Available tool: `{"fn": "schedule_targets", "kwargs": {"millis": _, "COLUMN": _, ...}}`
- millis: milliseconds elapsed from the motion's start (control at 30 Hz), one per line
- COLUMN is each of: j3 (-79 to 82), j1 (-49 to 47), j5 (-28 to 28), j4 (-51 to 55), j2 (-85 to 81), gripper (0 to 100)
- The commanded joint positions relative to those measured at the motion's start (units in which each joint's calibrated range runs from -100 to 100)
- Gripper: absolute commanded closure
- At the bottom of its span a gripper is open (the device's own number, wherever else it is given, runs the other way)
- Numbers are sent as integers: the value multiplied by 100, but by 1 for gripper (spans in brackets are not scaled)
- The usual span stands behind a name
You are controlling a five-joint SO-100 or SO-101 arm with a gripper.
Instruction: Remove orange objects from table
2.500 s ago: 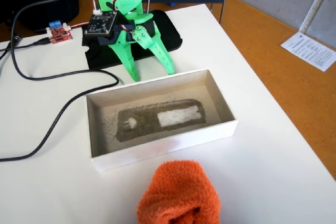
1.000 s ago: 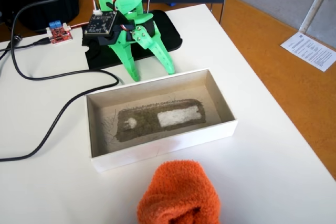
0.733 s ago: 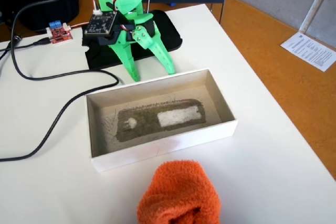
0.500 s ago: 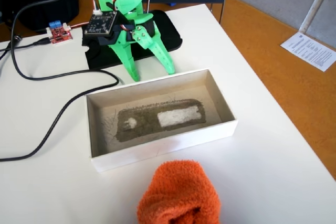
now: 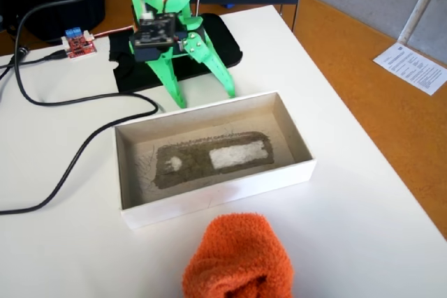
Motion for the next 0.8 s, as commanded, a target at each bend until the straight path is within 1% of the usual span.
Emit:
{"fn": "schedule_targets", "kwargs": {"millis": 0, "j3": -427, "j1": 103, "j5": 440, "j4": 52, "j2": 157, "gripper": 64}}
{"fn": "schedule_targets", "kwargs": {"millis": 100, "j3": -1212, "j1": 140, "j5": 552, "j4": 150, "j2": 702, "gripper": 64}}
{"fn": "schedule_targets", "kwargs": {"millis": 200, "j3": -2481, "j1": 229, "j5": 674, "j4": 320, "j2": 1684, "gripper": 64}}
{"fn": "schedule_targets", "kwargs": {"millis": 233, "j3": -3450, "j1": 295, "j5": 747, "j4": 531, "j2": 2372, "gripper": 64}}
{"fn": "schedule_targets", "kwargs": {"millis": 267, "j3": -3770, "j1": 310, "j5": 757, "j4": 612, "j2": 2599, "gripper": 64}}
{"fn": "schedule_targets", "kwargs": {"millis": 300, "j3": -4429, "j1": 354, "j5": 786, "j4": 733, "j2": 3019, "gripper": 64}}
{"fn": "schedule_targets", "kwargs": {"millis": 333, "j3": -5117, "j1": 369, "j5": 762, "j4": 822, "j2": 3480, "gripper": 64}}
{"fn": "schedule_targets", "kwargs": {"millis": 367, "j3": -6134, "j1": 399, "j5": 694, "j4": 847, "j2": 4168, "gripper": 64}}
{"fn": "schedule_targets", "kwargs": {"millis": 400, "j3": -6706, "j1": 428, "j5": 674, "j4": 814, "j2": 4613, "gripper": 64}}
{"fn": "schedule_targets", "kwargs": {"millis": 500, "j3": -8276, "j1": 539, "j5": 713, "j4": 490, "j2": 5998, "gripper": 64}}
{"fn": "schedule_targets", "kwargs": {"millis": 567, "j3": -9080, "j1": 576, "j5": 674, "j4": 4, "j2": 6820, "gripper": 65}}
{"fn": "schedule_targets", "kwargs": {"millis": 667, "j3": -9826, "j1": 643, "j5": 581, "j4": -953, "j2": 7878, "gripper": 66}}
{"fn": "schedule_targets", "kwargs": {"millis": 700, "j3": -10020, "j1": 672, "j5": 601, "j4": -1148, "j2": 8188, "gripper": 68}}
{"fn": "schedule_targets", "kwargs": {"millis": 767, "j3": -10272, "j1": 724, "j5": 684, "j4": -1496, "j2": 8726, "gripper": 68}}
